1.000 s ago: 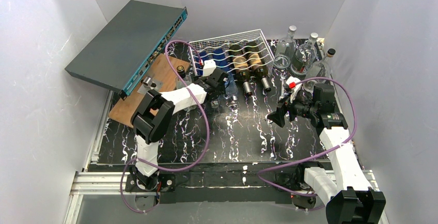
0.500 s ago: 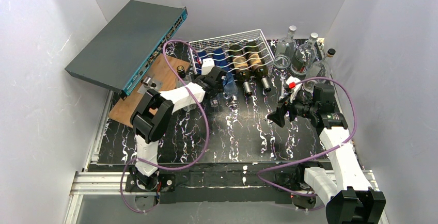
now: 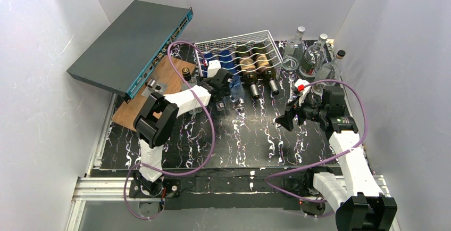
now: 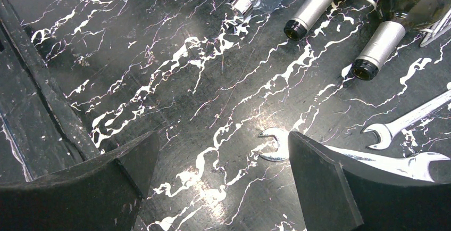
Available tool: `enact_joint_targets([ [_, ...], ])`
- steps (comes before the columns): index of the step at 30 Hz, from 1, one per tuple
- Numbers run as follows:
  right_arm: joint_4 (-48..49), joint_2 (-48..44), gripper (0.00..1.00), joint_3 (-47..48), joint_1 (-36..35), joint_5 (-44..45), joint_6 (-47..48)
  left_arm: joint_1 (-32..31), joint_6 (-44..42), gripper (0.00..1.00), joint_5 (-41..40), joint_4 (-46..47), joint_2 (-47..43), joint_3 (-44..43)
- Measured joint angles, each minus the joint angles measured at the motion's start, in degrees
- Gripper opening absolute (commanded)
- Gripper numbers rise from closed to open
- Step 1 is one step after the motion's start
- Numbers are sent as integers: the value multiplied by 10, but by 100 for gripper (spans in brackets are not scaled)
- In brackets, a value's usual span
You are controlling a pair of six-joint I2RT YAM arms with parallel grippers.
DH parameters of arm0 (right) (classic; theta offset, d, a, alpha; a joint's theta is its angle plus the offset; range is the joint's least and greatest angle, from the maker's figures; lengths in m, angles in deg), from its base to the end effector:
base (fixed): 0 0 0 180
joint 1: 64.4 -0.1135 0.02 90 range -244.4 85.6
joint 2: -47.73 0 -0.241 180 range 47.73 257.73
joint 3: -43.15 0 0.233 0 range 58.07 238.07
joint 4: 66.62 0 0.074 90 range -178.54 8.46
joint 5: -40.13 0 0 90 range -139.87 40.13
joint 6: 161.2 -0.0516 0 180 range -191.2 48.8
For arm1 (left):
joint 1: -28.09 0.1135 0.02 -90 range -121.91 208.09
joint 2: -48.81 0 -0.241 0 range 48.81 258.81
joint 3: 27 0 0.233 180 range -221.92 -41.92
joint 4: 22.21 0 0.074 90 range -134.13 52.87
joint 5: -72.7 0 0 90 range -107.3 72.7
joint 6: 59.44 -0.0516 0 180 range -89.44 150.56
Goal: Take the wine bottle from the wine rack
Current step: Pick up the wine bottle from the wine rack.
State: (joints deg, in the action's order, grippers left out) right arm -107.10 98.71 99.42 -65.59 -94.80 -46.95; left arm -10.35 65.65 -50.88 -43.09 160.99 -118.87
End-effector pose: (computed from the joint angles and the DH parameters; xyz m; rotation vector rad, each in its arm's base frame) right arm 0.1898 0.0404 0.2585 -0.8576 1.8542 0.6023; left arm 0.3448 -0.2372 0.1787 -0.2295 2.1400 -0.0637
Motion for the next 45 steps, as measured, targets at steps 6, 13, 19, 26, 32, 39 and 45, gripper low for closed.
enact_joint_targets([
  [6,0,0,98,0,0,0,0,0,-10,33,7,12,-10,16],
  [13,0,0,99,0,0,0,0,0,-12,62,8,15,-11,20],
  [19,0,0,98,0,0,0,0,-1,1,82,10,13,-11,20],
  [26,0,0,98,0,0,0,0,-1,16,80,12,-3,-11,20],
  [32,0,0,98,0,0,0,1,-1,23,45,15,0,-11,20],
  [39,0,0,98,0,1,0,2,0,12,9,12,2,-12,20],
  [45,0,0,98,0,1,0,2,-1,-32,0,12,-3,-15,20],
])
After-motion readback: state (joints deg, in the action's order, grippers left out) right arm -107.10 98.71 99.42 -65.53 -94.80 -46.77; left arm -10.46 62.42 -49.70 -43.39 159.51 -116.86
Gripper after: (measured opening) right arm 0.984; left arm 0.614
